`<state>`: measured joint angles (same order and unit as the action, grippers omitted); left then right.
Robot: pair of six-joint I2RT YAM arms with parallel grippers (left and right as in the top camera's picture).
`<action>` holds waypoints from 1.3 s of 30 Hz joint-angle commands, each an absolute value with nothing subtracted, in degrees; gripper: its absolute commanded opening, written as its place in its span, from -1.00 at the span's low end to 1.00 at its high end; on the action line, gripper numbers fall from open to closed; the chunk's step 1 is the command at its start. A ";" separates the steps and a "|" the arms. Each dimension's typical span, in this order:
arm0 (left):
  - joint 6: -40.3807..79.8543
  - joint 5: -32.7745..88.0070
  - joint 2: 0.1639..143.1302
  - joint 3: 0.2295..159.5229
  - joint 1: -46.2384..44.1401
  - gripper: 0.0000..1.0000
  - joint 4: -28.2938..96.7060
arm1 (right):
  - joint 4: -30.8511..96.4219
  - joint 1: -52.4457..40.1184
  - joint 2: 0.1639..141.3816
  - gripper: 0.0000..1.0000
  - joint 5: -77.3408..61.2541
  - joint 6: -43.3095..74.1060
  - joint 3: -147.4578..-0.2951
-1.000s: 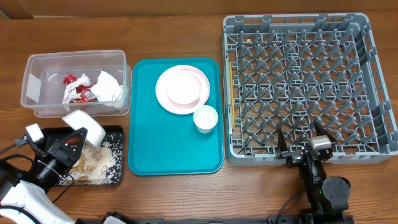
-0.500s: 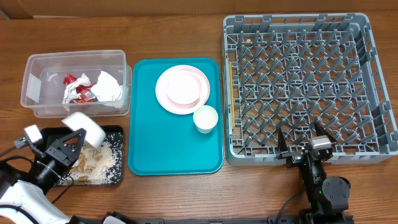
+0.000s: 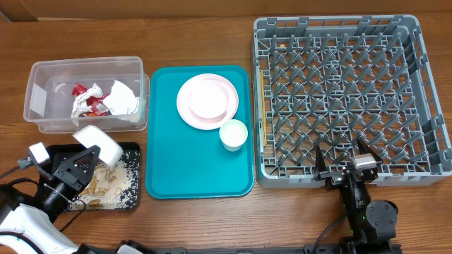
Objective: Sort waste into correct bins and load items into the dishwasher
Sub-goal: 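Tilt the white bowl further over the black tray to empty it, then hold the bowl inverted over the black tray, shaking out remaining rice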
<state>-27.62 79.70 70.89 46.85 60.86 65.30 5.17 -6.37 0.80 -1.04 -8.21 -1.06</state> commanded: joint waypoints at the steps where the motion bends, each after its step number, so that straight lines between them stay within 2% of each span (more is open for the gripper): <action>1: -26.20 80.01 71.22 46.96 61.23 -0.92 64.69 | 4.82 -5.98 0.19 1.00 -0.75 -8.38 -0.47; 5: -36.40 84.16 71.16 46.96 61.28 -0.91 67.70 | 4.82 -5.98 0.19 1.00 -0.75 -8.38 -0.47; 8: -28.34 81.19 71.68 46.96 61.63 -0.92 66.30 | 4.82 -5.98 0.19 1.00 -0.75 -8.38 -0.47; 11: -35.27 84.03 71.55 46.96 61.80 -0.92 67.61 | 4.82 -5.98 0.19 1.00 -0.75 -8.38 -0.47; 14: -28.05 80.84 71.96 46.96 62.78 -0.92 65.43 | 4.82 -5.98 0.19 1.00 -0.75 -8.38 -0.47; 18: -38.92 85.45 71.90 46.96 63.81 -0.92 70.08 | 4.82 -5.98 0.19 1.00 -0.75 -8.38 -0.47; 21: -35.05 83.92 72.05 46.96 64.88 -0.92 68.60 | 4.82 -5.98 0.19 1.00 -0.75 -8.38 -0.47; 27: -35.03 85.21 72.05 46.96 66.85 -0.92 71.22 | 4.82 -5.98 0.19 1.00 -0.75 -8.38 -0.47; 34: -41.04 86.21 71.99 46.96 69.04 -0.92 74.35 | 4.82 -5.98 0.19 1.00 -0.75 -8.38 -0.47; 39: -39.64 85.27 72.01 46.96 69.58 -0.92 72.66 | 4.82 -5.98 0.19 1.00 -0.75 -8.38 -0.47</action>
